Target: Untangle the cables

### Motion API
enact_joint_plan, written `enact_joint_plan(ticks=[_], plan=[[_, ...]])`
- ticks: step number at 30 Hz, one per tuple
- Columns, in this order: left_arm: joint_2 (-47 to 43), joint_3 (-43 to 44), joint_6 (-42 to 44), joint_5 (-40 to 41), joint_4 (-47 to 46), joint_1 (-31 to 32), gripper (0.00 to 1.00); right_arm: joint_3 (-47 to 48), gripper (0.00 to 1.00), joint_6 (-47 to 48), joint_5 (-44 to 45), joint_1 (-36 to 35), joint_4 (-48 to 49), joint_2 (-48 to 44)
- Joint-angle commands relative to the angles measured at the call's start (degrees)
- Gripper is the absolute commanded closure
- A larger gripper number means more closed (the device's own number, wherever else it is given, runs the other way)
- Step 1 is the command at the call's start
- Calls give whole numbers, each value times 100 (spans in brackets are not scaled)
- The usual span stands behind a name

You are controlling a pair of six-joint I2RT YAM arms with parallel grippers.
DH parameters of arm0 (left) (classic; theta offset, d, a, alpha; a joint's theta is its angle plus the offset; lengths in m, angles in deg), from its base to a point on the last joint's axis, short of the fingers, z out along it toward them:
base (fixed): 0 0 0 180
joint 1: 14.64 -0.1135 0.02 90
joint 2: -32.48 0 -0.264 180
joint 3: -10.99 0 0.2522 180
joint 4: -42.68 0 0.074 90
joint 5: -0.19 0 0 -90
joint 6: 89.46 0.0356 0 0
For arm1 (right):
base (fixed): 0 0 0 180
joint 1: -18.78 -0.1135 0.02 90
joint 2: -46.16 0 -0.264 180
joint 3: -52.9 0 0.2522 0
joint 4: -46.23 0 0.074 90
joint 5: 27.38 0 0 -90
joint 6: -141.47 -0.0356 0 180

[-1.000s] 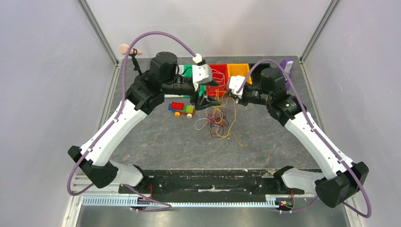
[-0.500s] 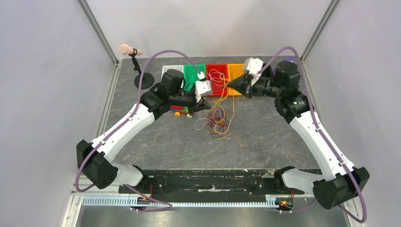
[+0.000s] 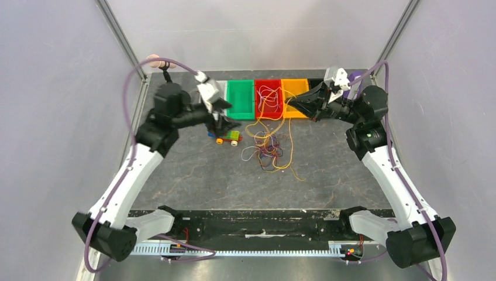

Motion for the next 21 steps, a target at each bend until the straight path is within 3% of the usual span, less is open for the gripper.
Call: enact_joint_plan(ticks=[1, 4, 7, 9, 14, 16, 19, 21], plan=[[-414, 997, 964, -461, 1305, -733, 22, 69, 100, 1193, 37, 6, -863, -80], [-223, 1480, 1384, -571, 1649, -725, 21, 111, 100, 1514, -7, 3, -1101, 6], [333, 2156, 934, -684, 1344, -379, 21, 121, 100, 1979, -266, -60, -1332, 22], [783, 2810, 1100, -909, 1506, -145, 20, 237, 100, 2609, -269, -183, -1898, 45], [1657, 3930, 1107, -427, 1867, 773, 20, 478, 100, 4079, 461, -646, -3033, 65], [1774, 3852, 767, -177, 1711, 1089, 20, 491, 100, 4195, 776, -799, -3036, 71], [1683, 3051, -111, 71, 671, 1195, 20, 504, 100, 4097, 840, -894, -2943, 52], [1637, 2603, -159, 121, 251, 1233, 20, 436, 100, 3946, 815, -943, -2761, -17]])
